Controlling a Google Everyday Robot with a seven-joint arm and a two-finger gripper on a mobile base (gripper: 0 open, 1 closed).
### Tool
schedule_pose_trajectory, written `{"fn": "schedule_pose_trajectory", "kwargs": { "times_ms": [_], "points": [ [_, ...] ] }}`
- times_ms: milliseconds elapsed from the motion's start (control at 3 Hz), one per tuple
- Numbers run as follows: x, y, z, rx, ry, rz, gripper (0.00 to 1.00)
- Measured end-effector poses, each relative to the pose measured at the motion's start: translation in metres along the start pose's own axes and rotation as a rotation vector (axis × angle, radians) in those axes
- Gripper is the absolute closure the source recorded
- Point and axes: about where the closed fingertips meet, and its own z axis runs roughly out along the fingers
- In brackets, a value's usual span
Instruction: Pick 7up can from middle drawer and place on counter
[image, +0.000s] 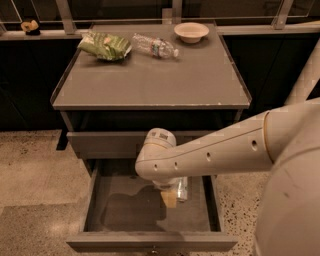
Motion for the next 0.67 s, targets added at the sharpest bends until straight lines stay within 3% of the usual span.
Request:
{"fn": "schedule_pose_trajectory", "kwargs": {
  "times_ms": [333,667],
  "points": [
    [0.057,0.01,-0.058,0.043,0.153,0.034,1.0],
    [0.121,0.018,-0.132,0.132,0.293,0.085,1.0]
  ]
}}
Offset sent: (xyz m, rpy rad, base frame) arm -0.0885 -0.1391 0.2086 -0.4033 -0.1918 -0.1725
